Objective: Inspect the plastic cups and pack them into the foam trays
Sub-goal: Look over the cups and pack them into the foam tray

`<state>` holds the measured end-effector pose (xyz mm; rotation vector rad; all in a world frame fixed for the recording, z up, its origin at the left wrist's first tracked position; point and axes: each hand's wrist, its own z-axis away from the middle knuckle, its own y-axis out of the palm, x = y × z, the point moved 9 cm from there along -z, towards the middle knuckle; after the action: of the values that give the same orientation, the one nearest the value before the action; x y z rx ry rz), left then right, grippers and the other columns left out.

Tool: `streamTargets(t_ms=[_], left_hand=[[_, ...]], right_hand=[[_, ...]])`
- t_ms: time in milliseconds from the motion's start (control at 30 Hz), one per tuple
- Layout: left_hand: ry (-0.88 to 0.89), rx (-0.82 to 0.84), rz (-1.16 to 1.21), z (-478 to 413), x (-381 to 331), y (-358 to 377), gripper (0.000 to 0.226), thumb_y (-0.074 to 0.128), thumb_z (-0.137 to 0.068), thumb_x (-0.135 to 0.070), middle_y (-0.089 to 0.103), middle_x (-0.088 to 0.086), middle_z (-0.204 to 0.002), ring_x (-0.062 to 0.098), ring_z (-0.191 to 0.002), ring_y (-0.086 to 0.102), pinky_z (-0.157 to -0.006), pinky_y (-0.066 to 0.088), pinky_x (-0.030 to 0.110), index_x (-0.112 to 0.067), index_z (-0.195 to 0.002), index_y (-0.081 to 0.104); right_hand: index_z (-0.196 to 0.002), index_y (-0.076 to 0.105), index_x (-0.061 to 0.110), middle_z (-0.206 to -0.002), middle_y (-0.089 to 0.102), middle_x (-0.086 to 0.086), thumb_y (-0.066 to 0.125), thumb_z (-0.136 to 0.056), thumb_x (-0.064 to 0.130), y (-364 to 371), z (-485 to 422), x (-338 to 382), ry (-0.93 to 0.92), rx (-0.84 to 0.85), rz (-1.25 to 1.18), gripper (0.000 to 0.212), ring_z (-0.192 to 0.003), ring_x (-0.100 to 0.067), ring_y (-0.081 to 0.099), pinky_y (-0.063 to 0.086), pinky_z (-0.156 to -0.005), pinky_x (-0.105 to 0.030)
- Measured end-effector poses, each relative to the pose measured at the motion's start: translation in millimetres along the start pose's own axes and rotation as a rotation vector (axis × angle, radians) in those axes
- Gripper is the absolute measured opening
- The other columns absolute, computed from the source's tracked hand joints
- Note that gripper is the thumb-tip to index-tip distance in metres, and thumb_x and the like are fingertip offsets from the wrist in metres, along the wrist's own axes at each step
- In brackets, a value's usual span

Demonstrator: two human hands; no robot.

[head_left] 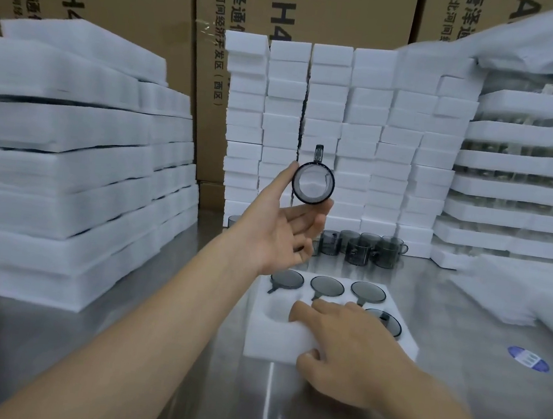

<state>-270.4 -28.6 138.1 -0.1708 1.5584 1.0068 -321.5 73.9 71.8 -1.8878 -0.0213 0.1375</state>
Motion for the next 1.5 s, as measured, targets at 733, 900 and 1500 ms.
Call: streamTargets(t_ms=[733,900,1500], left_hand=[[0.497,-0.343,-1.230,13,27,-24,0.068,0.078,-0.061,-0.090,0.073,-0.012,-0.074,0.010,-0.071,0.068,-0.067,0.056,0.041,-0.027,-0.083,0.066],[0.615,-0.385,-1.564,22,29,-3,0.073,0.065,-0.059,-0.099,0.065,-0.014,-0.068,0.004,-0.066,0.059,-0.057,0.040,0.032,-0.030,-0.079,0.053],[0.538,-0.360,-1.822,20,47,9,0.079,0.045,-0.059,-0.110,0.058,-0.018,-0.068,-0.003,-0.066,0.050,-0.057,0.030,0.031,-0.033,-0.078,0.047]], right_hand=[[-0.078,0.055,0.030,-0.066,0.063,0.012,0.058,-0.089,0.023,-32,19,-117,0.534,-0.427,-0.382,0.013,-0.067,-0.012,0.058,0.042,-0.056,-0.034],[-0.077,0.059,0.030,-0.068,0.064,0.013,0.059,-0.088,0.024,-24,17,-121,0.567,-0.406,-0.462,0.012,-0.069,-0.010,0.059,0.039,-0.056,-0.033],[-0.081,0.072,0.032,-0.072,0.066,0.018,0.059,-0.089,0.017,-22,7,-104,0.448,-0.230,-0.426,0.020,-0.071,-0.004,0.059,0.050,-0.069,-0.033]])
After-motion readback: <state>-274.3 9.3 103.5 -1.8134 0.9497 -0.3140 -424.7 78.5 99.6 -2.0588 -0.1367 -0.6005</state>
